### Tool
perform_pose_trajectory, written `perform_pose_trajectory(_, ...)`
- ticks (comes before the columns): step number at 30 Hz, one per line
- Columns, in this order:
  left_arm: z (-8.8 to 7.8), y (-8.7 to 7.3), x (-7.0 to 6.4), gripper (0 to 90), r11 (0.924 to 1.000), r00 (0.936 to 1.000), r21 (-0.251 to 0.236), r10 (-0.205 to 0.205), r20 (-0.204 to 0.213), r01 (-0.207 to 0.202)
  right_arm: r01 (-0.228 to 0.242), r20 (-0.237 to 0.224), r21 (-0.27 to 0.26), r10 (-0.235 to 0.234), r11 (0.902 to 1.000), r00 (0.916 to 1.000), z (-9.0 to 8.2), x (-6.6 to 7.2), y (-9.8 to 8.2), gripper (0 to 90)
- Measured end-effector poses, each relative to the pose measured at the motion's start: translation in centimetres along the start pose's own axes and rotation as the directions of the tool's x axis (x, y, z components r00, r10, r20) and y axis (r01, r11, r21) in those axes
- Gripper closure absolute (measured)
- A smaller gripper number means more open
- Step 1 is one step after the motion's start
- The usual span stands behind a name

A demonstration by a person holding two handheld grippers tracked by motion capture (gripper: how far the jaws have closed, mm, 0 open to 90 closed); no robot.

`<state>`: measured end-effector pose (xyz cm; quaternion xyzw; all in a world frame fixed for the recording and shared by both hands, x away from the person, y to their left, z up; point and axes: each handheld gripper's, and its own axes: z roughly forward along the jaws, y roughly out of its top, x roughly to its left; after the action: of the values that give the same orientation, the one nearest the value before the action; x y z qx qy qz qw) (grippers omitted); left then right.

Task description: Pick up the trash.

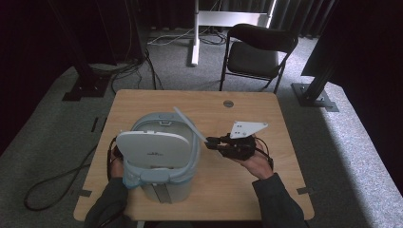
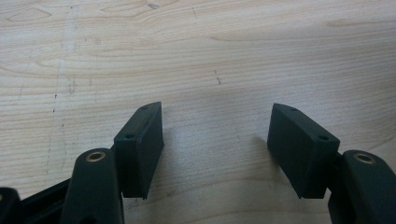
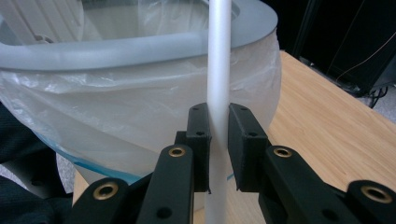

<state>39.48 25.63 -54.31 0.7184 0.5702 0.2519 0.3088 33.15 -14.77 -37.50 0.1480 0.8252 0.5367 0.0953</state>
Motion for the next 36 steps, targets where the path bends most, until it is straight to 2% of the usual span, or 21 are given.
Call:
perform_pose_trajectory(8, 0.0, 0.0, 0.0, 36.2, 1.0000, 1.0000, 0.000, 0.000, 0.000, 0.000, 0.014, 0.001, 0.037, -0.014, 0.9992, 0.9999, 1.0, -0.1, 0.3, 79.1)
perform_pose_trajectory(15, 0.0, 0.0, 0.0, 36.2, 1.0000, 1.0000, 0.000, 0.000, 0.000, 0.000, 0.005, 0.020, -0.001, -0.005, 1.0000, 0.9998, 0.2, -0.4, 0.6, 79.2)
perform_pose_trajectory(36, 0.0, 0.0, 0.0, 36.2, 1.0000, 1.0000, 0.000, 0.000, 0.000, 0.000, 0.021, 0.070, -0.037, -0.018, 0.9991, 0.9974, -0.6, -1.0, 2.6, 79.2)
